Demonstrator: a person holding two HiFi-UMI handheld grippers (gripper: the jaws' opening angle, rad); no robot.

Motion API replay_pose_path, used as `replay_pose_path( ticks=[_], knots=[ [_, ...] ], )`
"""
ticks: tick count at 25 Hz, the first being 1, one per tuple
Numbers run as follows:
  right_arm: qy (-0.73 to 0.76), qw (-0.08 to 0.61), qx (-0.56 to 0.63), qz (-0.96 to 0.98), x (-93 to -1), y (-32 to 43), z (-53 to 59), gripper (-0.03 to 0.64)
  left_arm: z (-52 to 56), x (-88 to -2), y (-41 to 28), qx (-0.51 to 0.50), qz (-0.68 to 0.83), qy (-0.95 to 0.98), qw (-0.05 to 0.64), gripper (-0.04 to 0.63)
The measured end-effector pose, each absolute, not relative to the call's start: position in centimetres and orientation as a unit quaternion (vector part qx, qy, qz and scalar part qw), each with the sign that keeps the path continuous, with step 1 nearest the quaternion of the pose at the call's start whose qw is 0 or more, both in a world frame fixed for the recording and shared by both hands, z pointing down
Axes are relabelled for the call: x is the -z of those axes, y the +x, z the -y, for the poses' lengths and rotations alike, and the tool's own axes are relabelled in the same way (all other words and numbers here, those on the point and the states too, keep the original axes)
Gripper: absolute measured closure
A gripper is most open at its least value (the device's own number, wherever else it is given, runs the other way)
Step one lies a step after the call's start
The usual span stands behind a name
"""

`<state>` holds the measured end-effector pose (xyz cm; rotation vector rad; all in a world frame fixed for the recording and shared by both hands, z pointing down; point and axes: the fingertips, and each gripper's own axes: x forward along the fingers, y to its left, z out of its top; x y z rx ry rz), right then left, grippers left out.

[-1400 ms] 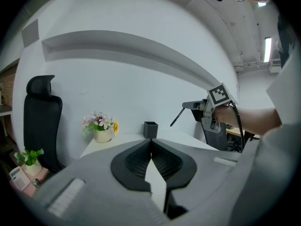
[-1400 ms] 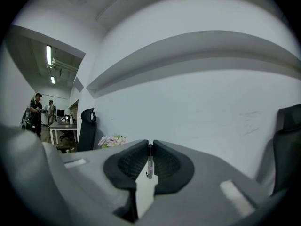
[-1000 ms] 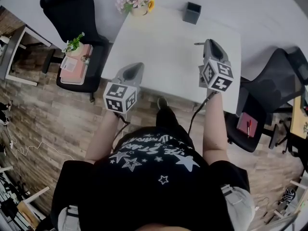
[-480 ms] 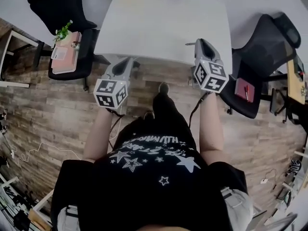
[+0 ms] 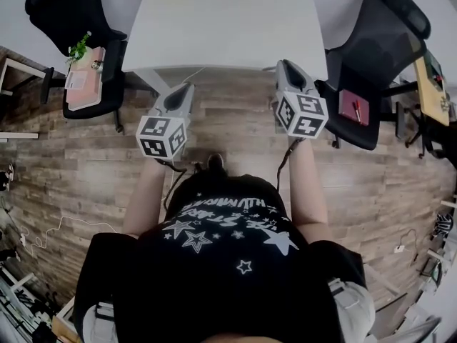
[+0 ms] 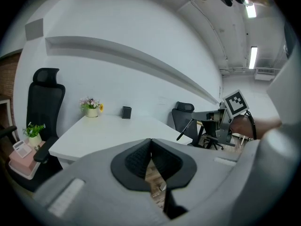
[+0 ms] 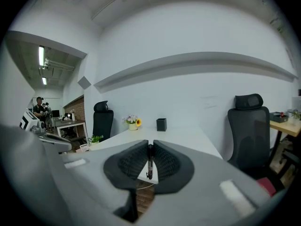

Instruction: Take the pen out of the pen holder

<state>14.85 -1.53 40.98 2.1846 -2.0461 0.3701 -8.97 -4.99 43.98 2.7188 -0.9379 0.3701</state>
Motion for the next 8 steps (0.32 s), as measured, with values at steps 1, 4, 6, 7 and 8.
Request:
replay_pose_path(
  ticks=[1, 4, 6, 7, 8],
  knots=[
    [0.722, 0.062, -0.124, 0.678, -41.1, 15.0, 0.7, 0.581, 4.2, -43.9, -8.7, -0.129, 0.322, 0.93, 0.119, 0.584],
    [0.715, 0.062, -0.131, 0.684, -41.5, 15.2, -2.4, 0.581, 1.3, -44.0, -8.1, -0.131, 0.328, 0.928, 0.121, 0.584],
    [0.71, 0.064, -0.135, 0.688, -41.8, 15.3, -4.7, 0.581, -1.1, -44.0, -7.7, -0.13, 0.331, 0.926, 0.124, 0.584],
    [0.708, 0.064, -0.137, 0.69, -41.9, 15.4, -5.8, 0.581, -2.2, -44.0, -7.5, -0.13, 0.331, 0.926, 0.125, 0.584],
    [0.705, 0.065, -0.139, 0.692, -42.1, 15.5, -6.9, 0.581, -3.4, -44.0, -7.2, -0.13, 0.331, 0.926, 0.125, 0.584]
  ],
)
